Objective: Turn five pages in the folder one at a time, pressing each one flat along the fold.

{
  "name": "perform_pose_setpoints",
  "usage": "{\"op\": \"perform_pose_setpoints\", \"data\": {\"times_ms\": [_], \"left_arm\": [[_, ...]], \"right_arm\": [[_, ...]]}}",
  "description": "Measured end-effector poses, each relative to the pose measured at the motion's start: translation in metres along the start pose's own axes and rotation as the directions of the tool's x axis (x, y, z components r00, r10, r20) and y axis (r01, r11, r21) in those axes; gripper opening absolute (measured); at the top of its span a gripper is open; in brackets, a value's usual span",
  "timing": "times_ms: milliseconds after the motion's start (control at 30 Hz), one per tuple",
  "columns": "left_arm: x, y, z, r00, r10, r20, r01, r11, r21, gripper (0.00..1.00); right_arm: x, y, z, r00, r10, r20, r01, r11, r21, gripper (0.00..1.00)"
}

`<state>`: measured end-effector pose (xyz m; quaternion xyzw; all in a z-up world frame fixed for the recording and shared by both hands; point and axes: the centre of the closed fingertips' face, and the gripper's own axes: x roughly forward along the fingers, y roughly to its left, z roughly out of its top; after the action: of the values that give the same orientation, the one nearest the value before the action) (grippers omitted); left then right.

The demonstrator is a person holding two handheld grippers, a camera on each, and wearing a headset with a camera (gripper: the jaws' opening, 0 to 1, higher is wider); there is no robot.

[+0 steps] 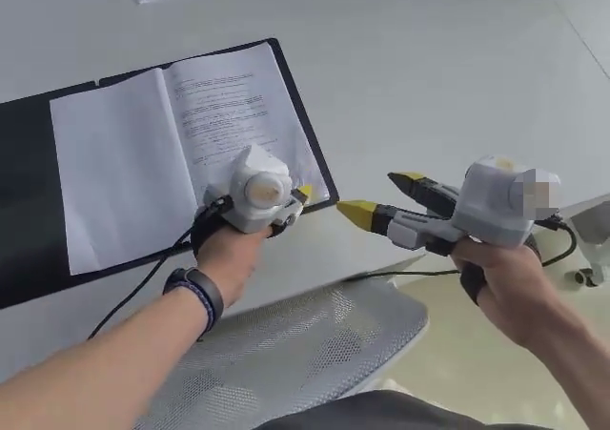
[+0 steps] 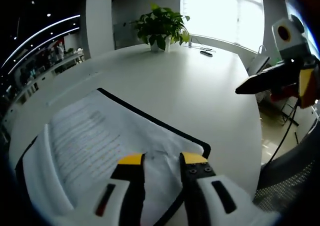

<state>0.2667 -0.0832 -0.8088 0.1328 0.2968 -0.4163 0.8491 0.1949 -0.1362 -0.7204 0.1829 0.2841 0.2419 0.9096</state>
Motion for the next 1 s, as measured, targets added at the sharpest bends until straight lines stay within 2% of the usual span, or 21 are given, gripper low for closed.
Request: {"op": "perform_pose_setpoints", "data": {"times_ms": [67,167,267,333,367,400,467,500,700,733,767,933,1000], "left_arm": [[0.0,-0.002,0.0,0.9999,0.013,0.01,-0.013,0.999,0.03,0.25],[-0.001,-0.004,0.0,0.9997,0.015,0.018,-0.016,0.999,0.031,0.21],[-0.001,-0.006,0.0,0.9996,0.021,0.019,-0.022,0.998,0.061,0.18],[0.001,-0.009,0.001,0.9993,0.016,0.034,-0.019,0.997,0.079,0.12],[0.0,-0.007,0.002,0.9987,0.036,0.038,-0.039,0.994,0.105,0.11],[0.001,-0.013,0.001,0.999,0.024,0.038,-0.028,0.995,0.101,0.07],[0.001,-0.014,0.001,0.9987,0.034,0.038,-0.038,0.993,0.108,0.04],[0.0,-0.013,0.001,0.9983,0.042,0.041,-0.046,0.995,0.094,0.04],[-0.001,-0.011,0.002,0.9978,0.05,0.044,-0.054,0.993,0.103,0.03],[-0.001,-0.005,0.002,0.9957,0.081,0.045,-0.085,0.991,0.102,0.0],[-0.001,-0.008,0.002,0.997,0.063,0.045,-0.068,0.992,0.102,0.0],[-0.001,-0.008,0.002,0.9961,0.074,0.049,-0.08,0.986,0.143,0.0],[-0.001,-0.007,0.002,0.9959,0.075,0.051,-0.081,0.988,0.134,0.0]], "right_arm": [[0.0,-0.002,0.0,1.0,-0.002,0.0,0.002,1.0,0.003,0.68],[0.001,-0.005,0.001,1.0,-0.004,0.002,0.004,1.0,0.008,0.68],[0.001,-0.005,0.001,1.0,-0.005,0.0,0.005,1.0,0.009,0.68],[0.002,-0.005,0.0,1.0,-0.003,-0.002,0.003,1.0,0.008,0.68],[0.002,-0.005,0.0,1.0,-0.004,-0.004,0.004,1.0,0.008,0.68],[0.002,-0.005,0.0,1.0,-0.002,-0.006,0.002,1.0,0.006,0.67],[0.003,-0.004,0.0,1.0,0.0,-0.006,0.0,1.0,0.006,0.67],[0.004,-0.004,0.0,1.0,0.001,-0.006,-0.001,1.0,0.005,0.67],[0.006,-0.003,0.0,0.9999,0.008,-0.011,-0.008,1.0,0.003,0.67],[0.006,-0.003,0.001,0.9999,0.009,-0.009,-0.009,1.0,0.004,0.67],[0.006,-0.003,0.001,0.9999,0.009,-0.009,-0.009,1.0,0.004,0.67],[0.006,-0.004,0.001,0.9999,0.01,-0.009,-0.01,1.0,0.004,0.67],[0.007,-0.004,0.001,0.9999,0.012,-0.009,-0.012,1.0,0.004,0.67]]}}
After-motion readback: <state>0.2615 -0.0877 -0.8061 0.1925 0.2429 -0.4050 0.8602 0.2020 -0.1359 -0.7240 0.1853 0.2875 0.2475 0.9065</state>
